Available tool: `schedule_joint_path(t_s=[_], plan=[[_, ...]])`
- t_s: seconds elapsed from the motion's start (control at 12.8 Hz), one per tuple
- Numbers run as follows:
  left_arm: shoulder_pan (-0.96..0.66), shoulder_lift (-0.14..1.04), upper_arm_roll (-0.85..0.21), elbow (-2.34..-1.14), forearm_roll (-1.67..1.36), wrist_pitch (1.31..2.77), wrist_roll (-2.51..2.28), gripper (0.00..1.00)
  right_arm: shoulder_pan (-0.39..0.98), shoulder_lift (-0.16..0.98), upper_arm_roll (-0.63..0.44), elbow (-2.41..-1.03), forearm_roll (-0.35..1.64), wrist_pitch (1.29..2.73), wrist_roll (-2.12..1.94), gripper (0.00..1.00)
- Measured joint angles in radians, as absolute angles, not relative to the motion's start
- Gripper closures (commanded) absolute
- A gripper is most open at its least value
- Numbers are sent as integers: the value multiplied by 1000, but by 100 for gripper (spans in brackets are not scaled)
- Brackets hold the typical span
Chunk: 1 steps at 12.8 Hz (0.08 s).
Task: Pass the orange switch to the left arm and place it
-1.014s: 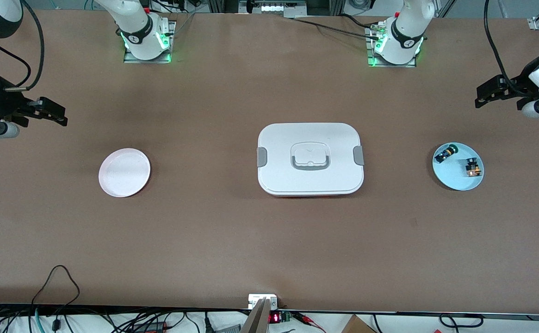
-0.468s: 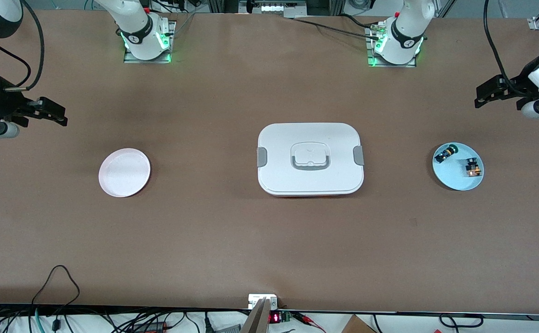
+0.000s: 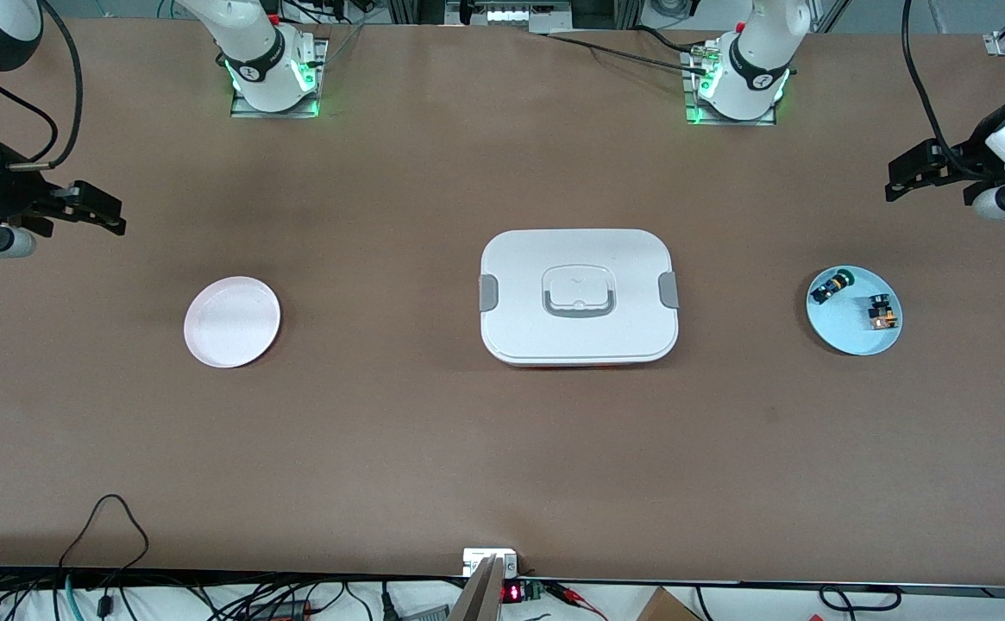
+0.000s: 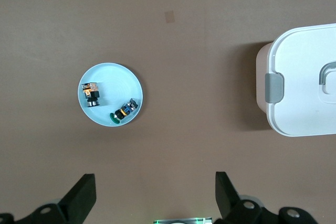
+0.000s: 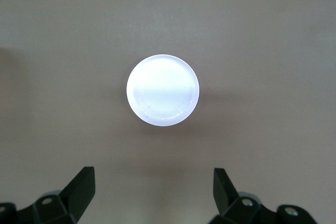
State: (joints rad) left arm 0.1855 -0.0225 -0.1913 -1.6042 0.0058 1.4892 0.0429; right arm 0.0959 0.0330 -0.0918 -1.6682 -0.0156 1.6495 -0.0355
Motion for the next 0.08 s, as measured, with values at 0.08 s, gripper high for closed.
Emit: schedule_joint_path(t_s=[0.08], plan=[[185, -22, -191, -1603, 6, 1489, 43, 0, 96, 33, -92, -1668, -16, 1650, -35, 0]])
